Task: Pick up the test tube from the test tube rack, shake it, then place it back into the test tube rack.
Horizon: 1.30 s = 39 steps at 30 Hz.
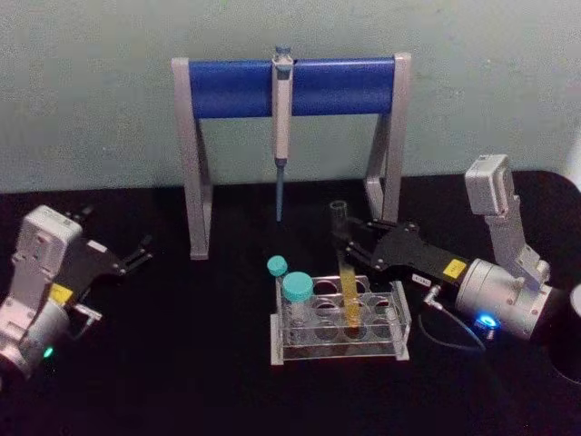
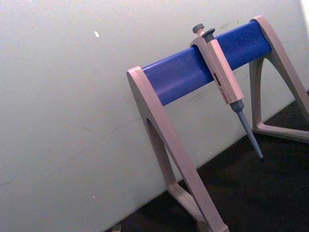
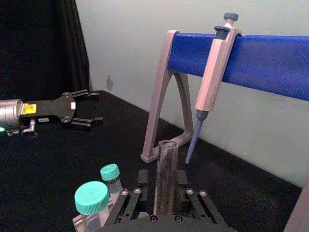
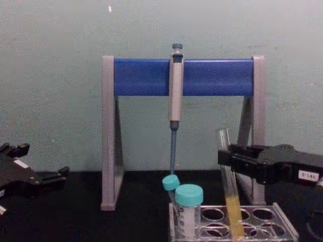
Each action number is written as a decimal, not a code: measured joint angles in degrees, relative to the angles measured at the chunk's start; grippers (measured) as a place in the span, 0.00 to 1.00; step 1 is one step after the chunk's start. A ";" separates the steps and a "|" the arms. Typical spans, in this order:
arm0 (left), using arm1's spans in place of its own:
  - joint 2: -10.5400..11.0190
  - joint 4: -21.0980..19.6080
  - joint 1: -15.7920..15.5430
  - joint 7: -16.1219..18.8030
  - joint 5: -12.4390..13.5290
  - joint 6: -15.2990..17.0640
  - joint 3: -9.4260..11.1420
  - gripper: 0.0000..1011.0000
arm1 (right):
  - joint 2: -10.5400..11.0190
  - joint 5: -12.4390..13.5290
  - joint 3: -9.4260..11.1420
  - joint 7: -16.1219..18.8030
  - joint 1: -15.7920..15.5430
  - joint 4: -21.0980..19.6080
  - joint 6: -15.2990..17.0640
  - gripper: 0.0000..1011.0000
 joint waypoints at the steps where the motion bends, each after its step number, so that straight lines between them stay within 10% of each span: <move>1: 0.00 0.00 0.00 0.00 0.01 0.00 0.00 0.99 | 0.00 0.00 0.00 0.00 0.00 0.00 0.00 0.38; 20: 0.00 0.00 0.00 0.00 0.00 0.00 0.00 0.99 | 0.00 0.06 0.03 0.00 -0.04 -0.02 -0.04 0.94; 39: 0.00 0.00 0.00 0.00 0.00 0.00 0.00 0.99 | 1.10 -0.33 2.76 -2.99 -3.14 -5.17 -2.59 0.99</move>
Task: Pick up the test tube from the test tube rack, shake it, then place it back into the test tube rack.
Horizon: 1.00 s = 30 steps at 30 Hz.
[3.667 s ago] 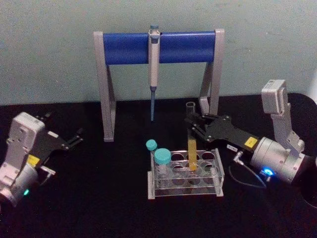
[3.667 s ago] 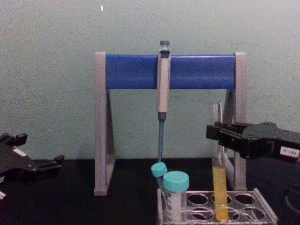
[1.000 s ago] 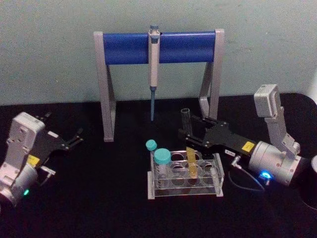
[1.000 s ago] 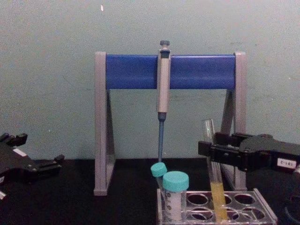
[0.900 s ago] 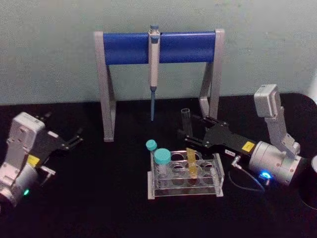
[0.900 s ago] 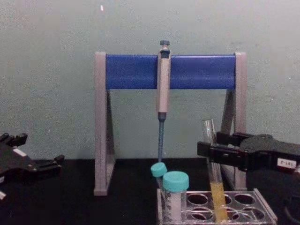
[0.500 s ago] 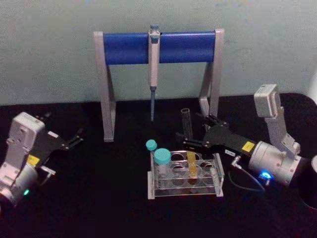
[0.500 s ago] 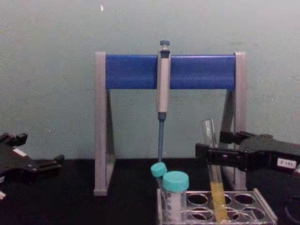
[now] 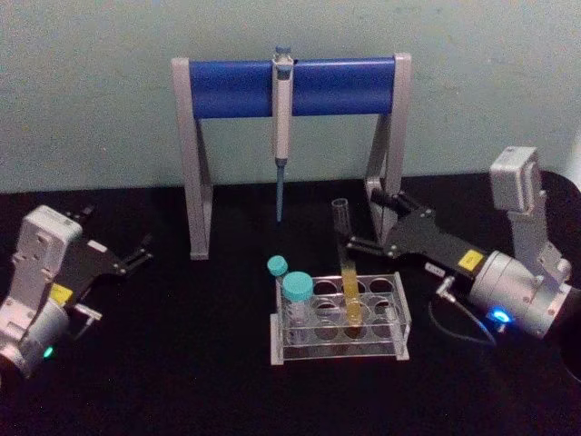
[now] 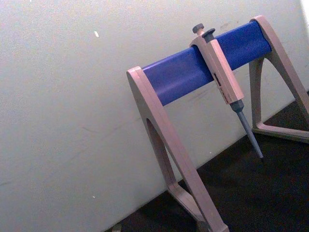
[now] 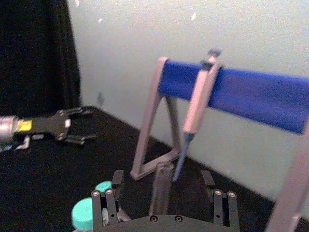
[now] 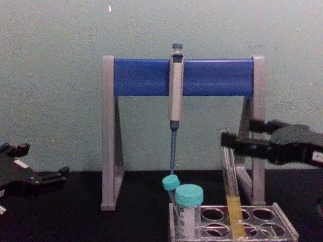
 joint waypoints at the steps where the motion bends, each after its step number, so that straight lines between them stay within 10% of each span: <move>1: 0.00 0.00 0.00 0.00 0.00 0.00 0.00 0.99 | 0.05 0.00 0.44 -0.62 -0.43 -0.56 -0.18 0.99; 15: 0.00 0.00 0.00 0.00 0.00 0.00 0.00 0.99 | -1.43 -5.57 7.25 -19.46 -6.24 -6.65 8.19 0.99; 30: 0.00 0.00 0.00 0.00 0.00 0.00 0.00 0.99 | -3.50 -6.40 9.78 -22.72 -7.35 -3.92 14.53 0.99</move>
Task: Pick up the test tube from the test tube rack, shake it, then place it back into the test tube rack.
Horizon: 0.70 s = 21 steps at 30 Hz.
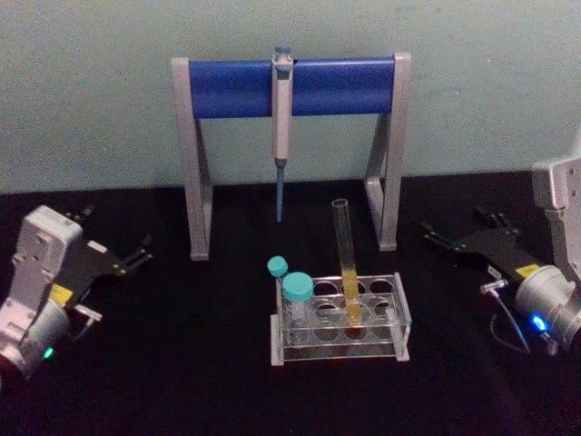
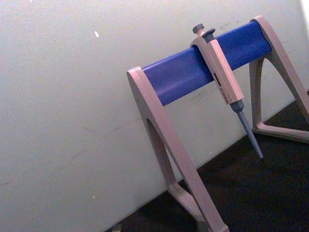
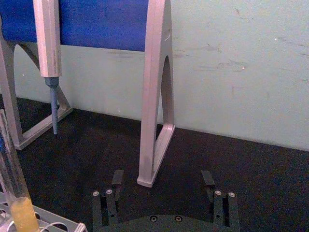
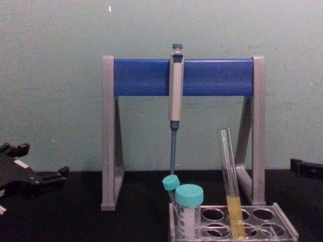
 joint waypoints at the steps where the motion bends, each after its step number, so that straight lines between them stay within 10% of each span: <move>1: 0.00 0.00 0.00 0.00 0.00 0.00 0.00 0.99 | 0.00 0.00 0.00 0.00 0.00 0.00 0.00 0.99; 21: 0.00 0.00 0.00 0.00 0.00 0.00 0.00 0.99 | 0.15 0.03 -0.24 0.02 0.10 -0.30 -0.16 0.99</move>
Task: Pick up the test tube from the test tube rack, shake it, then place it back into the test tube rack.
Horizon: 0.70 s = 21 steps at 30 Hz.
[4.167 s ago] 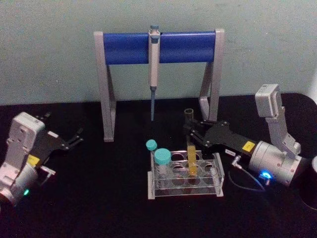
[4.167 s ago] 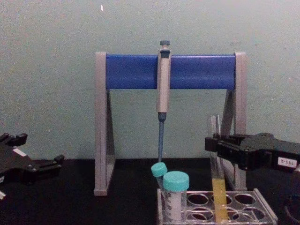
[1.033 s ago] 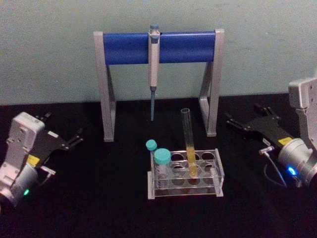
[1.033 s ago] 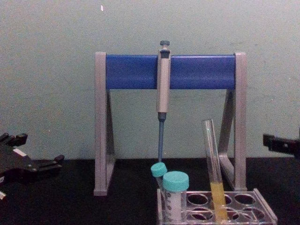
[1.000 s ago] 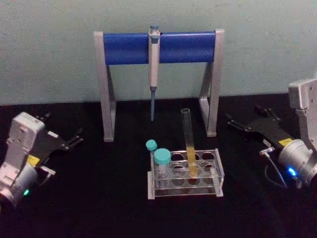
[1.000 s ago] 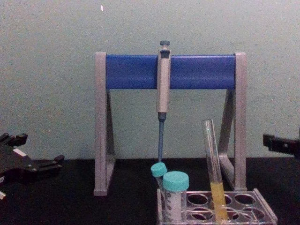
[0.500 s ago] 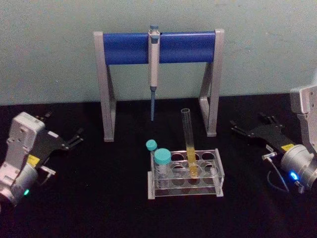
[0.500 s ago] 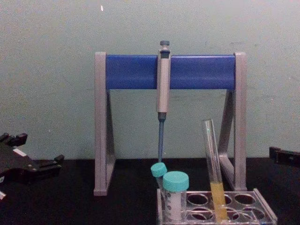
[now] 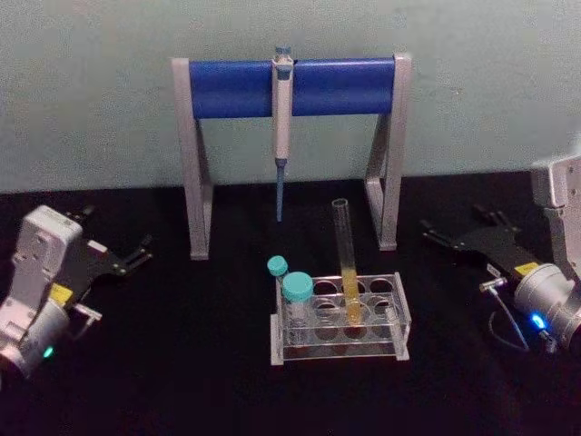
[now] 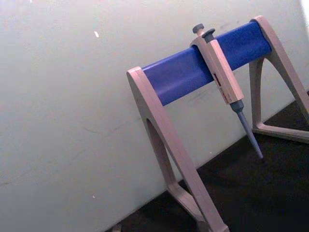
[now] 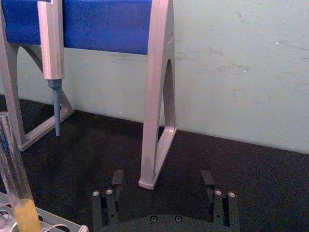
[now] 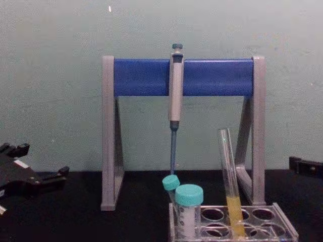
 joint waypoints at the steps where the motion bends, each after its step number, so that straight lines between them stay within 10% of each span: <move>1: 0.00 0.00 0.00 0.00 0.00 0.00 0.00 0.99 | 0.01 0.00 -0.01 0.00 0.01 -0.01 -0.01 0.99; 21: 0.00 0.00 0.00 0.00 0.00 0.00 0.00 0.99 | 0.03 0.03 -0.06 0.00 0.02 -0.08 -0.09 0.99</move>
